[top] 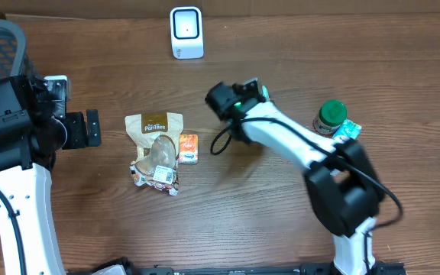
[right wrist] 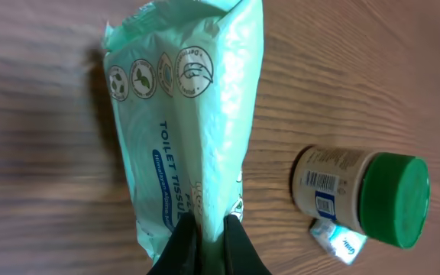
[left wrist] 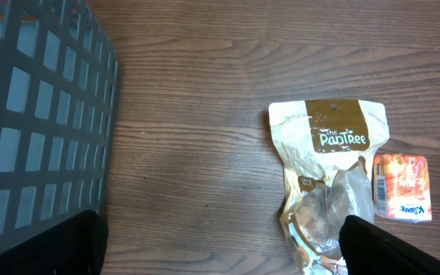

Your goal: Scan the item barcode

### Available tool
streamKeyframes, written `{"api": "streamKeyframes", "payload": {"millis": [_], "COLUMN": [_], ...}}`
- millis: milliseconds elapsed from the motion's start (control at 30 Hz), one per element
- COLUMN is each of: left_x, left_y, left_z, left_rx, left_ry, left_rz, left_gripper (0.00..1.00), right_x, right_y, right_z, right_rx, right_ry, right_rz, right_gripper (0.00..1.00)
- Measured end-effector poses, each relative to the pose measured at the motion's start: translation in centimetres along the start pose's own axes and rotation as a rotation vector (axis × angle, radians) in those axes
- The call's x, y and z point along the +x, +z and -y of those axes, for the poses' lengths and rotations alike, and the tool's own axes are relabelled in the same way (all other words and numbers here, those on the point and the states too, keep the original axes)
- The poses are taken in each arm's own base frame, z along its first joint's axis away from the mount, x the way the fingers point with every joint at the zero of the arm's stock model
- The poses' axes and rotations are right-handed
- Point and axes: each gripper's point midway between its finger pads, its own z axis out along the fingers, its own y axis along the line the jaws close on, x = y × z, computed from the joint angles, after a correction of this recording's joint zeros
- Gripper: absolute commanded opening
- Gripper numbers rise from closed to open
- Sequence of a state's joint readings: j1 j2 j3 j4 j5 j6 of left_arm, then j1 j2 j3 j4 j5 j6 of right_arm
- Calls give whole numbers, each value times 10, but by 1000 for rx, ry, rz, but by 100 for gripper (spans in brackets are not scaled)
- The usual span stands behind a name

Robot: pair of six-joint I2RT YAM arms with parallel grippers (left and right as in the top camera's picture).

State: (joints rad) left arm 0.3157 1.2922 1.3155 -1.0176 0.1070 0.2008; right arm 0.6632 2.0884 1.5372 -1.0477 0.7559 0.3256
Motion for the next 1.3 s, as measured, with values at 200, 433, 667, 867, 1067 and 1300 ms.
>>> {"api": "streamKeyframes", "payload": {"millis": [200,433,667,867,1067,1300], "left_x": [0,0,0,0,0,0], "left_y": [0,0,0,0,0,0], "left_z": [0,0,0,0,0,0], "left_rx": [0,0,0,0,0,0], "left_ry": [0,0,0,0,0,0], "left_rz": [0,0,0,0,0,0], "left_gripper": [99,100,99,100,100,99], "right_x": [4,16,29,16,-28,-41], "right_y": [6,-25,-55,-57,-45,-12], "right_z": [-8,-66,-110,-101,-54,0], "right_rx": [65,-92,-205,-288,-487,-783], "right_ry": [-47,-212,-321,-245,0,280], "right_rz": [10,37,81,24,-56,-199], "right_gripper": [20,56,68,61,54,38]}}
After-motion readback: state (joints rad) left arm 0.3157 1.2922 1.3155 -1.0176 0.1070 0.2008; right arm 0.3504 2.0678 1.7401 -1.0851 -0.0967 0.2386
